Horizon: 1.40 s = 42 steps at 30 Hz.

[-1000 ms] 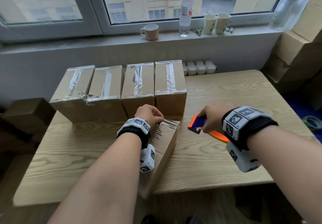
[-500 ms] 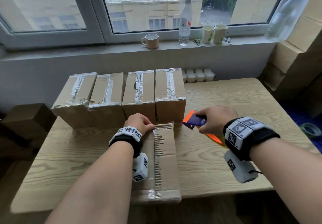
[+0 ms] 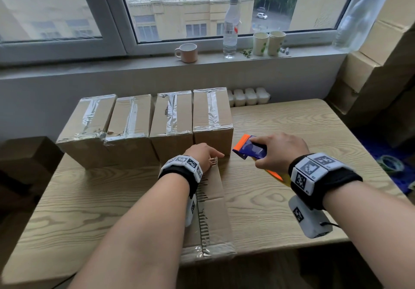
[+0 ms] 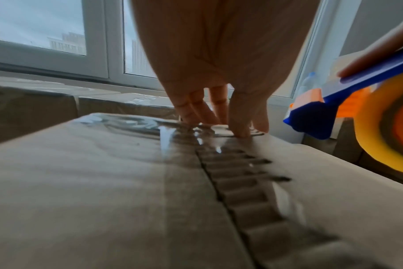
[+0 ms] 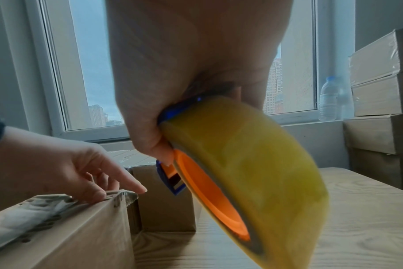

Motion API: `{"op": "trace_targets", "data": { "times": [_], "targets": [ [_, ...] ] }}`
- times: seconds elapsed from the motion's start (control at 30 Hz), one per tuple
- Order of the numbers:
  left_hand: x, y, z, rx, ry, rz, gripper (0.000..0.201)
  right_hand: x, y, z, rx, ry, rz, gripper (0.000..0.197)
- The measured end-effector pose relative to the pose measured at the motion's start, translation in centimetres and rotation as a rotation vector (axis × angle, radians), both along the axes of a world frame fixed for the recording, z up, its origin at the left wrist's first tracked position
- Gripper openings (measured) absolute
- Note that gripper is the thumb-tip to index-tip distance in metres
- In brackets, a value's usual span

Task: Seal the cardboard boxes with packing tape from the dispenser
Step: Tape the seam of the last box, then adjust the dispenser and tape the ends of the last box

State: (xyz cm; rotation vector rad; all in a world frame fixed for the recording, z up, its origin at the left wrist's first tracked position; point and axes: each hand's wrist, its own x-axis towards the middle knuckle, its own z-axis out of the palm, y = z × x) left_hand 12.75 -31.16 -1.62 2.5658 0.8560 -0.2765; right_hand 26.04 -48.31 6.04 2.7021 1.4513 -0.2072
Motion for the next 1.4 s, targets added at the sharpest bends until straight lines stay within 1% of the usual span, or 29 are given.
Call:
{"op": "trace_targets", "data": {
  "times": [0.07,0.13,0.27,0.33,0.57,0.67,0.8,0.93,1.0,1.1,1.2,1.23,1.27,1.4],
  "targets": [
    [0.3,-0.1,0.1,0.025,0.033,-0.062,0.044,0.2,-0.2,-0.1,-0.006,0.001,-0.004,0.052],
    [0.5,0.1,0.4,0.039,0.067,-0.081,0.041,0.4,-0.2,-0.3,-0.010,-0.001,-0.008,0.053],
    [0.7,0.7,0.6,0.029,0.099,-0.061,0.028,0.6,-0.1,-0.4,-0.006,0.006,-0.008,0.056],
    [0.6,1.0,0.5,0.001,0.097,-0.038,0.026,0.6,0.0,-0.4,-0.005,0.012,-0.006,0.057],
    [-1.8,1.6,-1.5,-0.179,-0.105,0.247,0.023,0.3,-0.1,-0.4,0.009,0.042,-0.024,0.054],
    [-2.4,1.4,-1.9,-0.200,-0.163,0.337,0.021,0.5,-0.4,-0.2,0.029,0.081,-0.062,0.057],
    [-3.3,1.9,-1.1,-0.115,-0.157,0.490,0.019,0.8,-0.7,0.0,0.052,0.127,-0.102,0.062],
    [-4.3,2.3,-0.1,-0.004,-0.096,0.546,0.020,0.8,-0.9,-0.1,0.052,0.130,-0.135,0.065],
    [-4.7,2.3,0.0,0.002,-0.066,0.582,0.023,0.7,-0.9,-0.2,0.068,0.128,-0.158,0.064],
    [-5.6,2.6,-0.1,-0.020,-0.075,0.679,0.027,0.7,-0.8,-0.4,0.125,0.134,-0.186,0.058],
    [-6.3,2.9,-0.2,0.014,-0.059,0.751,0.031,1.4,-0.4,-0.9,0.177,0.168,-0.255,0.072],
    [-6.4,3.0,-0.2,0.014,-0.044,0.753,0.032,1.6,-0.2,-1.1,0.206,0.195,-0.296,0.071],
    [-6.6,3.0,-0.2,-0.005,-0.019,0.745,0.033,1.9,0.0,-1.2,0.242,0.232,-0.346,0.065],
    [-6.7,3.1,-0.3,-0.142,0.068,0.671,0.038,3.1,0.5,-1.6,0.403,0.424,-0.545,0.037]
  ]
}}
